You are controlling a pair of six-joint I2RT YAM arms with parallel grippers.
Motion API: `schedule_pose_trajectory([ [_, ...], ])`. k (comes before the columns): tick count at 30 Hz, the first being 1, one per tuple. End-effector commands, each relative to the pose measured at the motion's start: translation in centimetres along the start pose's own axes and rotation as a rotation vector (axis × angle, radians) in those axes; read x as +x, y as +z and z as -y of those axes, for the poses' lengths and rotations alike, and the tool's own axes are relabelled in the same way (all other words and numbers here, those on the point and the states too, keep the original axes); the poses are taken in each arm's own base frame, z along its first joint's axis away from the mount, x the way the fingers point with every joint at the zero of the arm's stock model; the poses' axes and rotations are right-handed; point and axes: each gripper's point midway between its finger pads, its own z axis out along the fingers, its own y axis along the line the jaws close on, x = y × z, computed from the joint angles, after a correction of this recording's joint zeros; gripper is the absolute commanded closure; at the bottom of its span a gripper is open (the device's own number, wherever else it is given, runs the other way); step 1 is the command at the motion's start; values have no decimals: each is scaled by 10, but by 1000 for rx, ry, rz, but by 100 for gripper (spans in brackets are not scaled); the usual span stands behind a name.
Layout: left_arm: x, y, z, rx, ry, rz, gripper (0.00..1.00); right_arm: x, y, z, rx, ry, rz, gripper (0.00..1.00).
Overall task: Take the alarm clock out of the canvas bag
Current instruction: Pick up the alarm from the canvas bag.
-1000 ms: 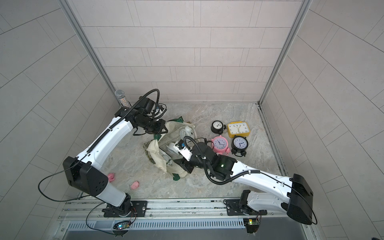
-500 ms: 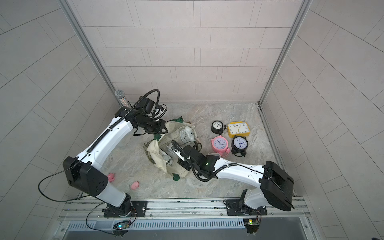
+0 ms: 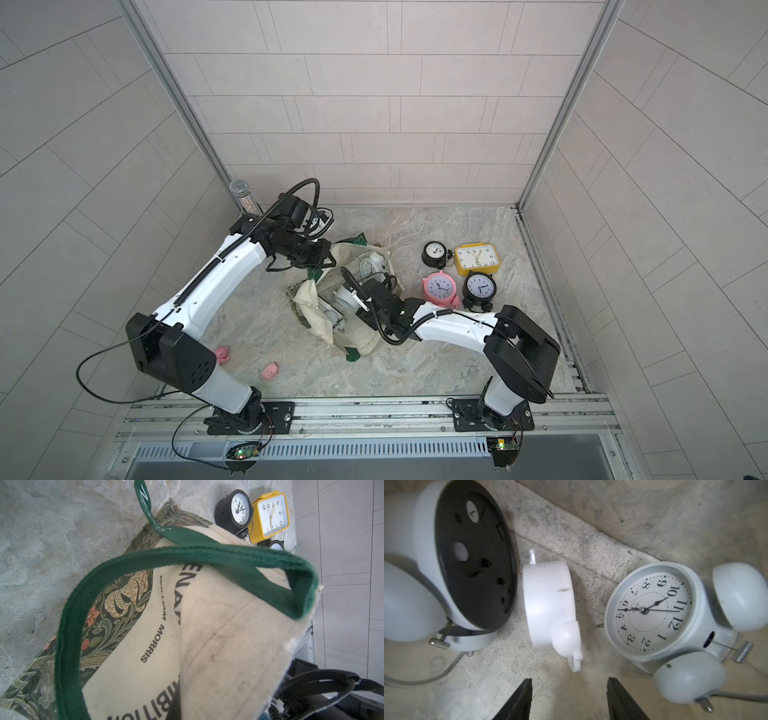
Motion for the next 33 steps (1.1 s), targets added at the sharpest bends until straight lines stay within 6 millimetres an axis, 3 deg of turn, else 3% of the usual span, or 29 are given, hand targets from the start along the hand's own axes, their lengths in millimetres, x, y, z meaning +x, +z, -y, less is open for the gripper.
schedule_pose_trajectory([
  [1,5,2,1,10,8,-15,100,-3,3,-1,-14,-8,-6,42],
  [17,6,2,2,16,11,-16,100,21,31,16,51,-10,-159,51],
  [33,6,-1,4,19,15,-9,100,20,47,-7,-58,-2,-157,59],
])
